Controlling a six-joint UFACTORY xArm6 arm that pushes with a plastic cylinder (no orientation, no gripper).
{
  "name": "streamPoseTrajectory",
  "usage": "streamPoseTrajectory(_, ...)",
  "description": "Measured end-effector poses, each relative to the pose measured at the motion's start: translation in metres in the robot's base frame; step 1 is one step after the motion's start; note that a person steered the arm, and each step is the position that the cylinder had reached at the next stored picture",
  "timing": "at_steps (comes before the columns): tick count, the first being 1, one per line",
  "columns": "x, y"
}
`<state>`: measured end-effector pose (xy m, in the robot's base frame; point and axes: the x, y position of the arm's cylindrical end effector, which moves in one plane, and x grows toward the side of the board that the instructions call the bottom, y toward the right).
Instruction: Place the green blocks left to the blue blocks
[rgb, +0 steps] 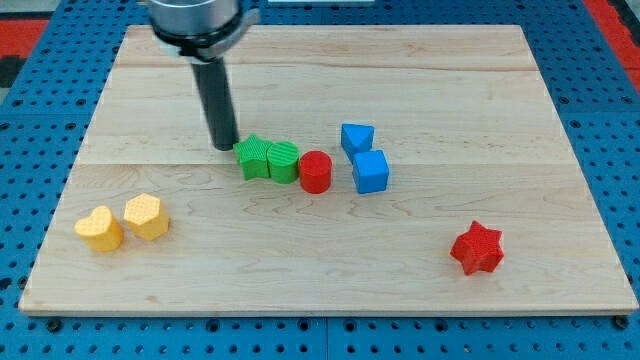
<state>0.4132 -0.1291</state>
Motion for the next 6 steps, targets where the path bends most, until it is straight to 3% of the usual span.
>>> streamPoseTrajectory(1,0.027,-0.027)
streamPoseTrajectory(2,0.064,-0.014)
streamPoseTrajectory(6,0.008,0.050)
